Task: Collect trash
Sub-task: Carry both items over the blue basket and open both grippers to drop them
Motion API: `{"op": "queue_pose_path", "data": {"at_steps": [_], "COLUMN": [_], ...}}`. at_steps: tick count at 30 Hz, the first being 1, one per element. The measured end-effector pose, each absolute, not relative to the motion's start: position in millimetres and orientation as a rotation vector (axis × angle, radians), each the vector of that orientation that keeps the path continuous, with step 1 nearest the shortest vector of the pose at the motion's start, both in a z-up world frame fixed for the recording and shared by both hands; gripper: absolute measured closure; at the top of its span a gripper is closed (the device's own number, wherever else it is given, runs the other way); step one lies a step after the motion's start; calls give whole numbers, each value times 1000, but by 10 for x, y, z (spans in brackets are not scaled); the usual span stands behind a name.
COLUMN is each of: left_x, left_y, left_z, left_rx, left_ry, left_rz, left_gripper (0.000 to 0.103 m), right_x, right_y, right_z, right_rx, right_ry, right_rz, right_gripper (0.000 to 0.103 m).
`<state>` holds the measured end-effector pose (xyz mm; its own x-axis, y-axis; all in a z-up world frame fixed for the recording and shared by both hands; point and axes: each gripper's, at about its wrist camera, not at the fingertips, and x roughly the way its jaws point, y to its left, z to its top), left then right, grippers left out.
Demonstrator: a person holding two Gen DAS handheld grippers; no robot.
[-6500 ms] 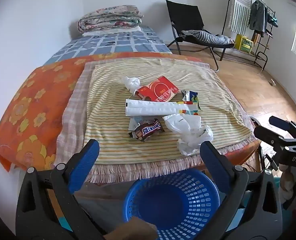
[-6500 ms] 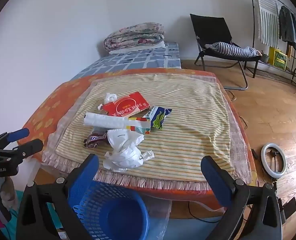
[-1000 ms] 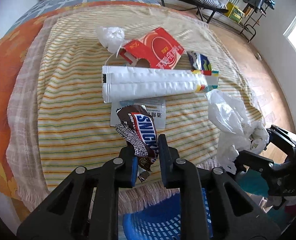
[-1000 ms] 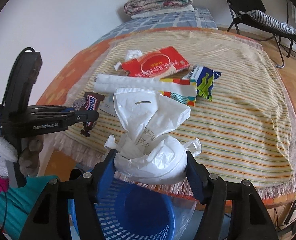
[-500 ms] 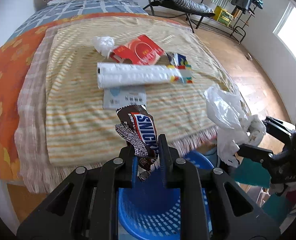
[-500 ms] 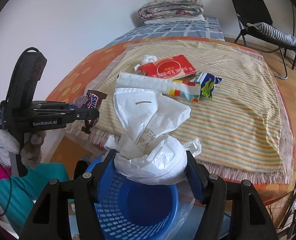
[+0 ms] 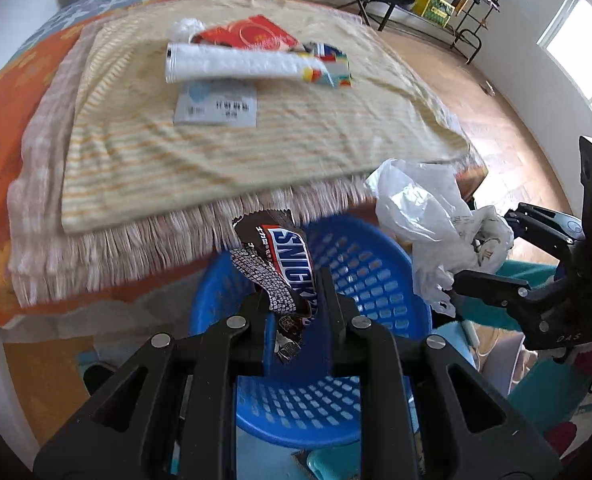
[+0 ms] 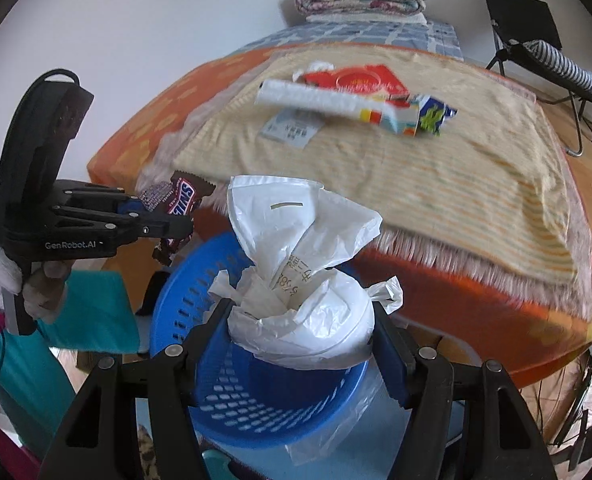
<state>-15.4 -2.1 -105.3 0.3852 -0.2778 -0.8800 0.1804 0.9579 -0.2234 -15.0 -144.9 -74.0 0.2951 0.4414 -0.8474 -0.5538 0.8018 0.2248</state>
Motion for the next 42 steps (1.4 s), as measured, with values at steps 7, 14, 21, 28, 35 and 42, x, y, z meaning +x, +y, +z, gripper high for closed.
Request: {"op": "queue_pose_path", "data": {"at_steps": [7, 14, 21, 28, 35, 42], "left_x": [-327, -387, -380, -357, -329, -249], "left_y": [-38, -3, -1, -11, 30, 31], "left_z": [-1288, -1375, -1401, -1431, -1409, -1287], "left_rx": [-95, -115, -115, -115, -122, -101], "left_ry": [1192, 1214, 1231, 1239, 1230, 1206], "left_rz": [-284, -270, -283, -270, -264, -264], "left_gripper": [86, 86, 72, 57, 57, 58], "right_x": [-312, -380, -388, -366, -353, -272], "right_y": [-1392, -1342, -1327, -1334, -1348, -1404], "right_z": [-941, -1072, -1122, -1147, -1124, -1040], "right_rx": [-153, -176, -185, -177, -172, -146], "right_ry": [1128, 1160, 1171, 1184, 1179, 1169], "right_rz": [680, 693, 690, 678, 672, 639], "right_gripper": [35, 34, 32, 22, 21, 17]}}
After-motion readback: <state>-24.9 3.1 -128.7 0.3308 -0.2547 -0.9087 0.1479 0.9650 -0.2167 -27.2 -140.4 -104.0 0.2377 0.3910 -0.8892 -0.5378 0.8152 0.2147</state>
